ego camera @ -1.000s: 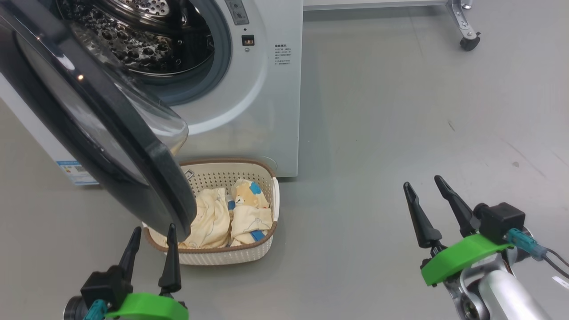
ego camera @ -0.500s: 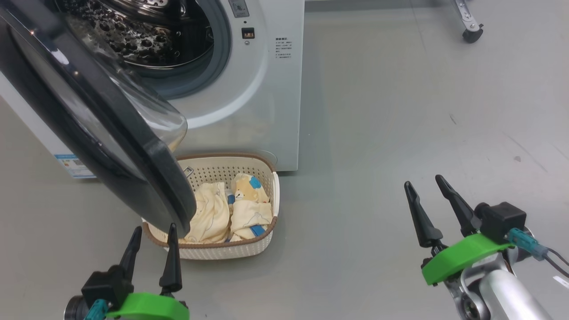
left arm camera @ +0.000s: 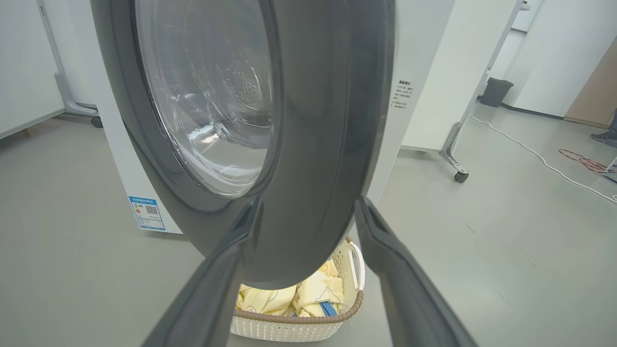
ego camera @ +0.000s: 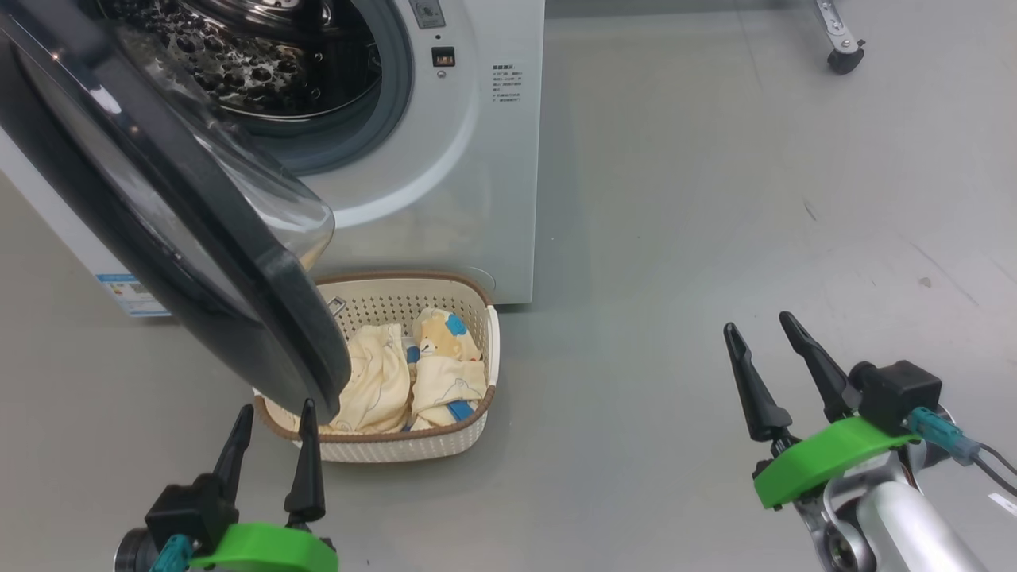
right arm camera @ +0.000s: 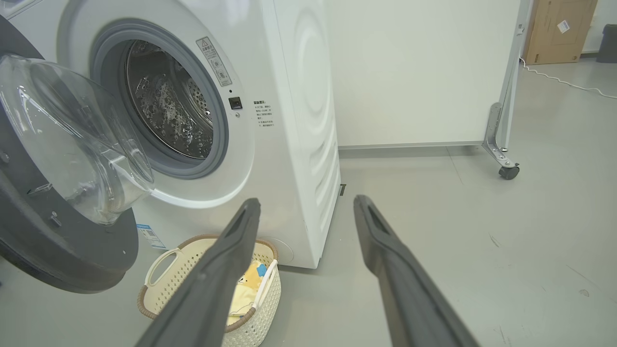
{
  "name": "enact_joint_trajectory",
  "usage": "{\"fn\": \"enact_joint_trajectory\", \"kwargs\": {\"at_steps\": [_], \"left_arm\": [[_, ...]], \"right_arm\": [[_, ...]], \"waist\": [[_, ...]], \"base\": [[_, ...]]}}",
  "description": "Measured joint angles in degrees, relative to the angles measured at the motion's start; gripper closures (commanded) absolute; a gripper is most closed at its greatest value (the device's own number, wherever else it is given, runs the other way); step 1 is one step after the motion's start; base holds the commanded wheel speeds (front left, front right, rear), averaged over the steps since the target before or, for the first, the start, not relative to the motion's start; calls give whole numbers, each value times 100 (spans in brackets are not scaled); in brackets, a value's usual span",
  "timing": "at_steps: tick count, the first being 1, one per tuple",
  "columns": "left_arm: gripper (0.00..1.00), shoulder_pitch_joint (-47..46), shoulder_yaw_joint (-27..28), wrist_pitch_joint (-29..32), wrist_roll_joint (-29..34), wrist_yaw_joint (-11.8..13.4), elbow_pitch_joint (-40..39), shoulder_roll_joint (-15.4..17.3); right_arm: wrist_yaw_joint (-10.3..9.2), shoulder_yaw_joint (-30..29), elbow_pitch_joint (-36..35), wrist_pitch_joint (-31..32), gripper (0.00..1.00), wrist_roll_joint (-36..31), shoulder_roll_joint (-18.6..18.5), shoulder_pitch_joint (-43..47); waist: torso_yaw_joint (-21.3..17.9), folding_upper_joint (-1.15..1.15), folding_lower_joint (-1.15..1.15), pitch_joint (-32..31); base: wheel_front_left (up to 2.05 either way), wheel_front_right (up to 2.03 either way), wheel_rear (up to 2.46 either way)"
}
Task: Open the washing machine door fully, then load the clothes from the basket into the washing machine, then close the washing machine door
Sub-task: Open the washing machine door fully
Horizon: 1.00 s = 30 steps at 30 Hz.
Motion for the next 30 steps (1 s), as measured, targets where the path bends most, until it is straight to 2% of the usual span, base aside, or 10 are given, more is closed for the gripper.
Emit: {"fn": "enact_joint_trajectory", "kwargs": {"at_steps": [17, 18, 19, 30], "left_arm": [[0, -9, 0, 0, -1, 0, 2, 0], [59, -9, 0, 0, -2, -1, 3, 0], [100, -9, -2, 0, -9, -5, 4, 0], [100, -9, 45, 0, -8, -53, -1, 0]], "right_arm": [[0, 1, 40, 0, 0, -24, 7, -1], [0, 2, 42, 0, 0, -24, 7, -1], [0, 2, 43, 0, 0, -24, 7, -1], [0, 3, 111, 0, 0, -25, 15, -2]], "waist": [[9, 0, 0, -6], [7, 0, 0, -9], [5, 0, 0, -11], [-9, 0, 0, -29]], "base": [[0, 0, 0], [0, 0, 0], [0, 0, 0], [0, 0, 0]]}}
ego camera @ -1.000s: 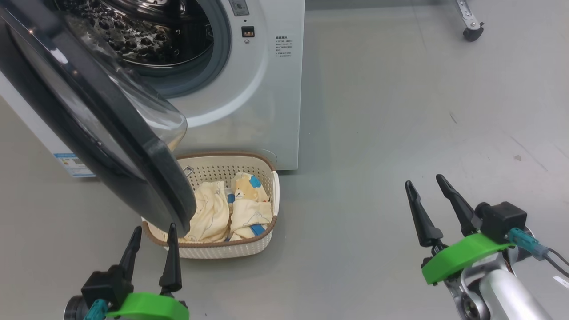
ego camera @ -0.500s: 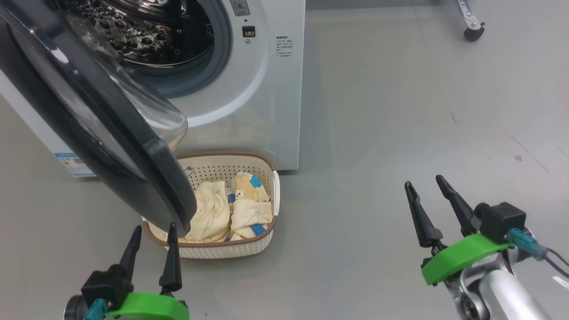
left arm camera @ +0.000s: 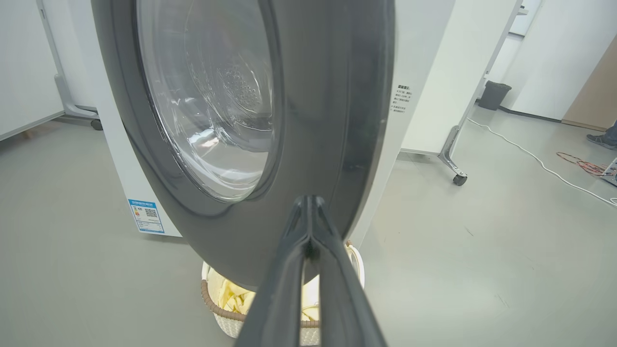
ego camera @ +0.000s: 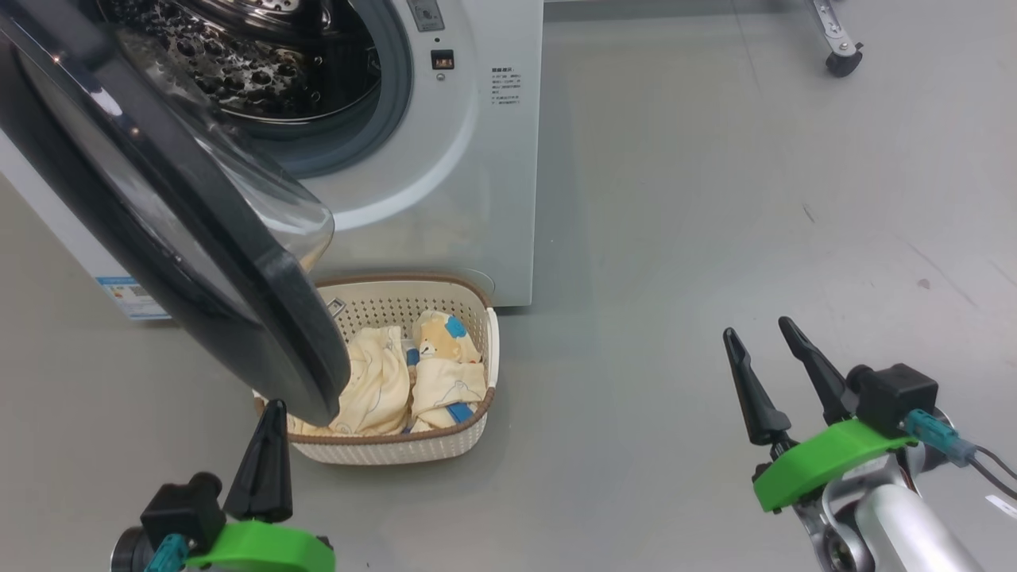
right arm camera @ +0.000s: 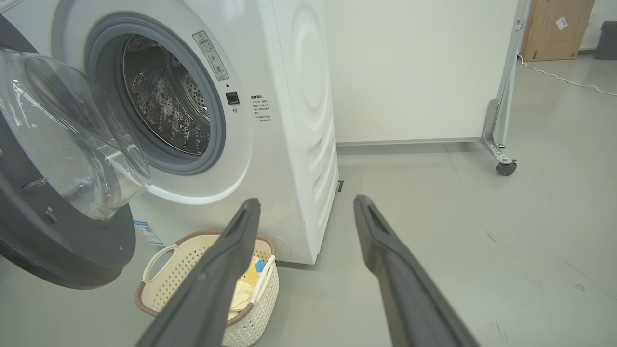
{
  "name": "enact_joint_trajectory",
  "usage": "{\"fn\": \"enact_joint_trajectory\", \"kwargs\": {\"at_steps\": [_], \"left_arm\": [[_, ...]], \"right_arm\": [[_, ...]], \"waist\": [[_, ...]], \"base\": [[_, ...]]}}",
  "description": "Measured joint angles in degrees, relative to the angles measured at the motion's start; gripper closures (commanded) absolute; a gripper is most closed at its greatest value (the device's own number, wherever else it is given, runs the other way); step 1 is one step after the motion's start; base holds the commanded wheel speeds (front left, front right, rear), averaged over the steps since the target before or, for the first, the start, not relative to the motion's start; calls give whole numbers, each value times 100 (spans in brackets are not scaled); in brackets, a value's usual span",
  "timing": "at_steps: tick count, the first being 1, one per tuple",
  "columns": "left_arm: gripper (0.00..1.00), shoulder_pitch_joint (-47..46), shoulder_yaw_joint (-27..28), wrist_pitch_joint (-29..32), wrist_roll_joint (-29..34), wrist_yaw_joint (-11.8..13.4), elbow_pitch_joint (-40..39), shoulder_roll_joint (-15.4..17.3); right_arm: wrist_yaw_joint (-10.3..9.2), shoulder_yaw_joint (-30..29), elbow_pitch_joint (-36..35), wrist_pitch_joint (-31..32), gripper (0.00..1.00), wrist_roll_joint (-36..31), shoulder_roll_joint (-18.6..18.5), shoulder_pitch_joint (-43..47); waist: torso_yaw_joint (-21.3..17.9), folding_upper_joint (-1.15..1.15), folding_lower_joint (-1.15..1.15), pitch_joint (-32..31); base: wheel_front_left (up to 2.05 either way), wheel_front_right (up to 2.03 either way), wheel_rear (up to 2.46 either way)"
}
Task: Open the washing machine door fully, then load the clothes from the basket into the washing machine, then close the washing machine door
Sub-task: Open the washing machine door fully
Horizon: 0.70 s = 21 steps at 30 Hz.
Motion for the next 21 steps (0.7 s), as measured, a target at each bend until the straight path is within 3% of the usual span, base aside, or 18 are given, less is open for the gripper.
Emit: {"fn": "enact_joint_trajectory", "kwargs": {"at_steps": [11, 21], "left_arm": [[100, -24, 357, 0, 12, 15, -224, -1], [100, -539, 846, -2, 126, 69, -1166, -4]], "right_arm": [[0, 0, 58, 0, 0, -16, 15, 0], [0, 16, 126, 0, 0, -35, 51, -1]], "waist": [[8, 0, 0, -11], [37, 0, 0, -87]], "base": [[0, 0, 0], [0, 0, 0]]}}
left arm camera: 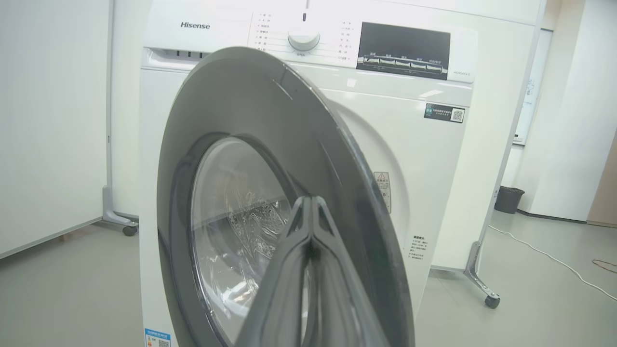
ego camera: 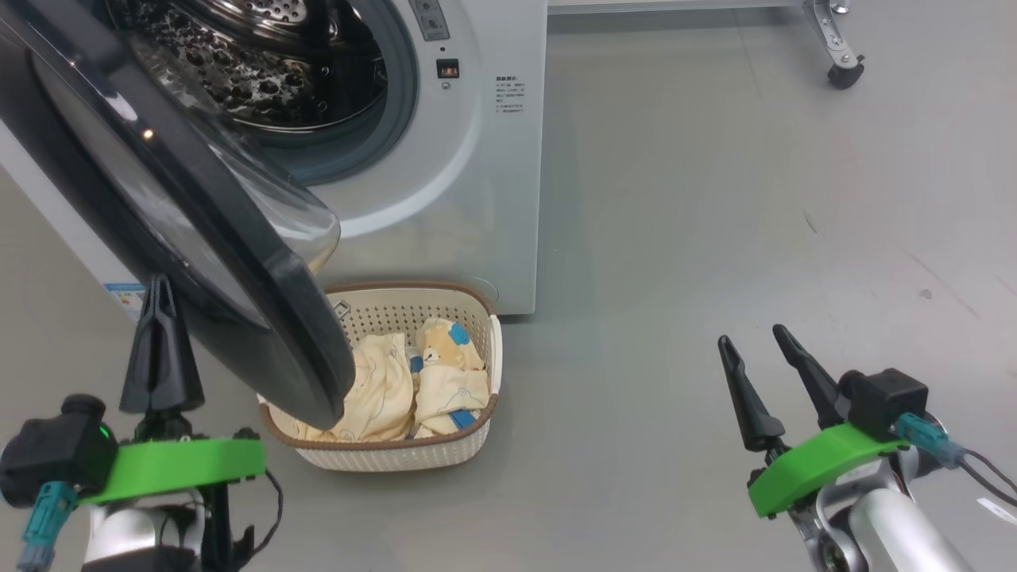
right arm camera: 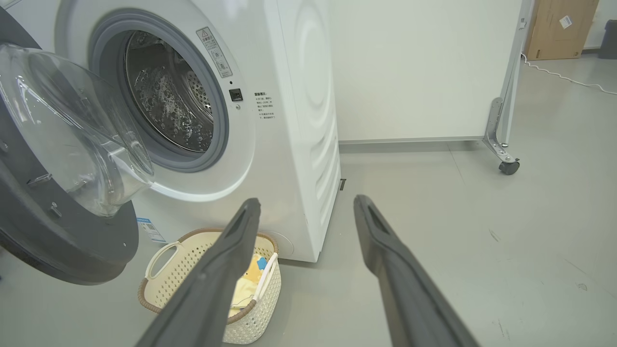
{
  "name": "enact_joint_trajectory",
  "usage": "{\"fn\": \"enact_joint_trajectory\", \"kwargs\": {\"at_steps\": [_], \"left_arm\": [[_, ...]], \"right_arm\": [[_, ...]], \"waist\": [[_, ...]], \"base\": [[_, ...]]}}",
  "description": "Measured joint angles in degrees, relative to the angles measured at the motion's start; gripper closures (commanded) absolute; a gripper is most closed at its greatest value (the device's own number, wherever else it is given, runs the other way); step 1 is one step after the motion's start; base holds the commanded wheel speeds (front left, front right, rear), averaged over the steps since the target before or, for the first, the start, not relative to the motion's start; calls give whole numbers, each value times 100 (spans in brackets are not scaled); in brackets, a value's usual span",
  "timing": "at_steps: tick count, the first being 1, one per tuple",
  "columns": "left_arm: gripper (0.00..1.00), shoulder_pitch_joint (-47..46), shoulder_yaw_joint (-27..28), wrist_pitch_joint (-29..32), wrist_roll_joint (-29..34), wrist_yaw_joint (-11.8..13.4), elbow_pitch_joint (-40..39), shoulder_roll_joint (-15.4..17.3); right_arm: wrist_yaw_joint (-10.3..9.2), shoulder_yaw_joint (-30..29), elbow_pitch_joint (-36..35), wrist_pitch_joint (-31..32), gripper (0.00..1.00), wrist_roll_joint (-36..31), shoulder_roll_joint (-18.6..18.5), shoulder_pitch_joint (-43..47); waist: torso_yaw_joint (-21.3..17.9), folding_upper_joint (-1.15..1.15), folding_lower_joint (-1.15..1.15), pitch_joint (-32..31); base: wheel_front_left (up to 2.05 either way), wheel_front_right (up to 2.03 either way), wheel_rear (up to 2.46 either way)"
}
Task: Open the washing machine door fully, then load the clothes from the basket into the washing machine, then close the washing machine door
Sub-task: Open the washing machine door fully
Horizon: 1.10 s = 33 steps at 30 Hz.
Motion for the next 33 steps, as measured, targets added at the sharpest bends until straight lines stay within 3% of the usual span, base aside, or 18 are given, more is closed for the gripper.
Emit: {"fn": "enact_joint_trajectory", "kwargs": {"at_steps": [9, 17, 33], "left_arm": [[100, -584, -18, -32, 143, -71, -683, 27], [100, -1236, -730, 88, 202, -119, -867, 24], [100, -1299, -1730, 761, -74, -227, 227, 19]], "right_arm": [[0, 89, 78, 0, 0, -5, 11, -1], [0, 215, 145, 0, 0, -4, 22, -4], [0, 248, 174, 0, 0, 29, 32, -56]], "waist": [[-40, 0, 0, -105], [-113, 0, 0, -171], [-265, 0, 0, -101]], "base": [[0, 0, 0], [0, 0, 0], [0, 0, 0]]}}
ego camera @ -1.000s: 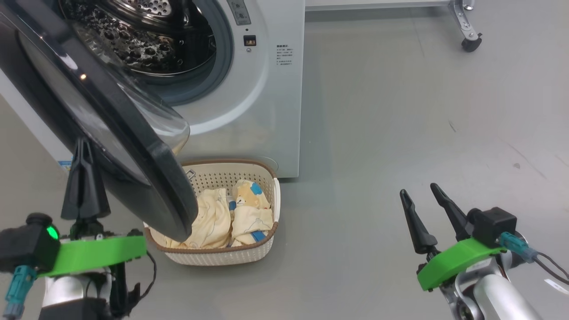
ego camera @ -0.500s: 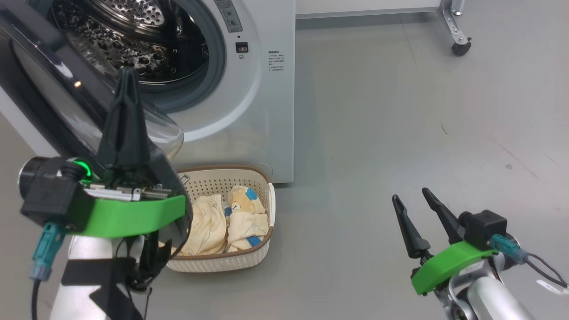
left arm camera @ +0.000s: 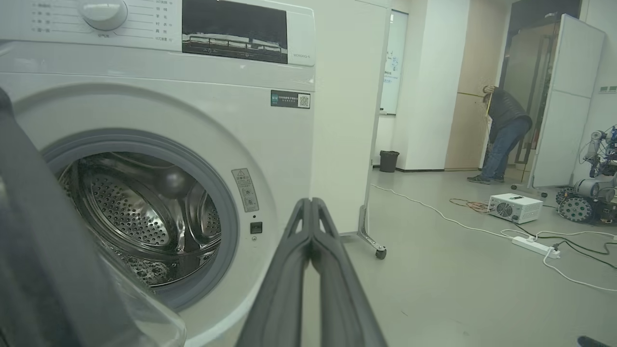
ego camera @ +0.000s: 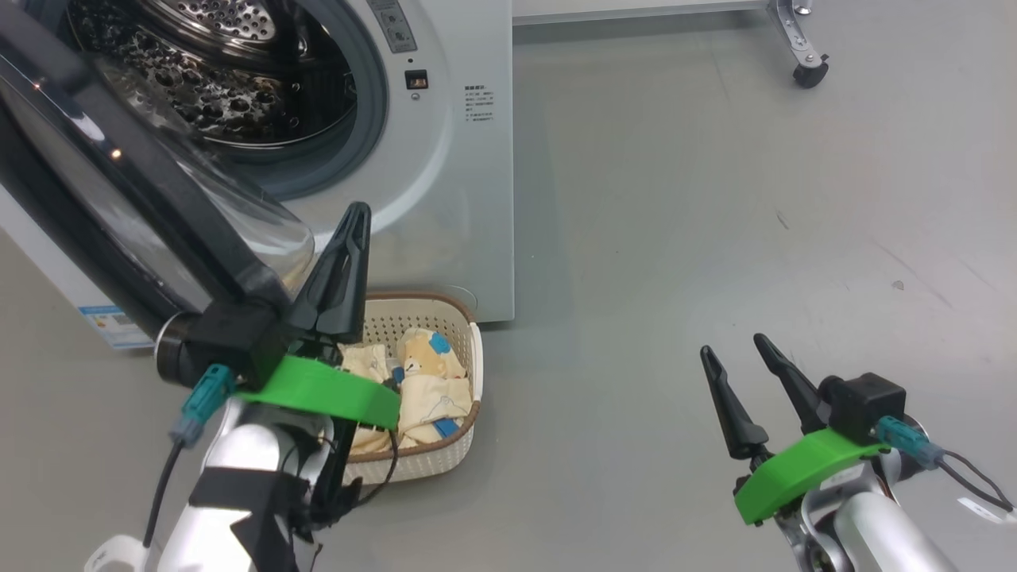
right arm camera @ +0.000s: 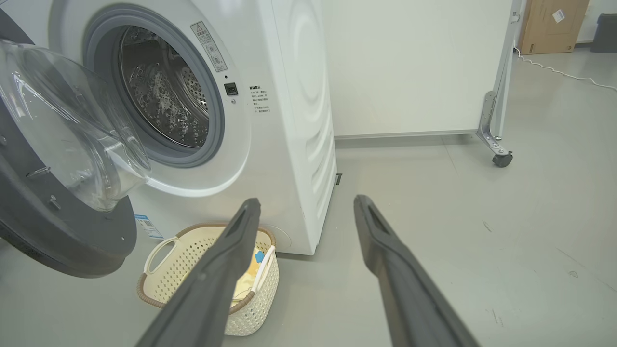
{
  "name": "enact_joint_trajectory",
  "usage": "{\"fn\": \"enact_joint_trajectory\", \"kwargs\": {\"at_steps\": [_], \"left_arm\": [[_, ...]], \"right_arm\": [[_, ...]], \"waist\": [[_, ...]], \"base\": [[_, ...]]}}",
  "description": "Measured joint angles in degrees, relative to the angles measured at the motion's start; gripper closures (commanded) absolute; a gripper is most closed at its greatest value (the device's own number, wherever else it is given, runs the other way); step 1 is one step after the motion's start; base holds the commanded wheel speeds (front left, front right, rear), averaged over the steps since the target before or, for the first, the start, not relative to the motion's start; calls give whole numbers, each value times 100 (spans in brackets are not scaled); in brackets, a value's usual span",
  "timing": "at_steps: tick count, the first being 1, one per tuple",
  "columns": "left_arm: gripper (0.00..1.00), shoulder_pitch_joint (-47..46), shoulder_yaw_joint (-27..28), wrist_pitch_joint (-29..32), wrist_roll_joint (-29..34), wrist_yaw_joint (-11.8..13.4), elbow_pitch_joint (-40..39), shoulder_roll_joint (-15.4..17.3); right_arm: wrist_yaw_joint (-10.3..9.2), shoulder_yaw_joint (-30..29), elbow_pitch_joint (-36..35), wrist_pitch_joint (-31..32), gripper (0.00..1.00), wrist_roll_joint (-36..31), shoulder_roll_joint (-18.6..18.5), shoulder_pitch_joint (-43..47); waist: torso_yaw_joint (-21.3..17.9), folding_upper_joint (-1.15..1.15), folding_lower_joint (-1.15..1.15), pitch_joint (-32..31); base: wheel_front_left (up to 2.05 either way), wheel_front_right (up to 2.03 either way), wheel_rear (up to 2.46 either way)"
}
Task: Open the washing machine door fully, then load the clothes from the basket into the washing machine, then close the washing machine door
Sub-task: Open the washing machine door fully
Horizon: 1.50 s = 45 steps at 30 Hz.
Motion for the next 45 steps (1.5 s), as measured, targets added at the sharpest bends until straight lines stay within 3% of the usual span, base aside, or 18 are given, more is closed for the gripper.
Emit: {"fn": "enact_joint_trajectory", "kwargs": {"at_steps": [20, 45], "left_arm": [[100, -19, -78, 181, -468, -51, 1503, 46], [100, -116, 69, -54, -701, 57, 2089, 158]], "right_arm": [[0, -40, 77, 0, 0, 0, 52, -70], [0, -64, 136, 0, 0, 0, 63, -69]], "waist": [[-105, 0, 0, 46], [19, 0, 0, -9]], "base": [[0, 0, 0], [0, 0, 0]]}}
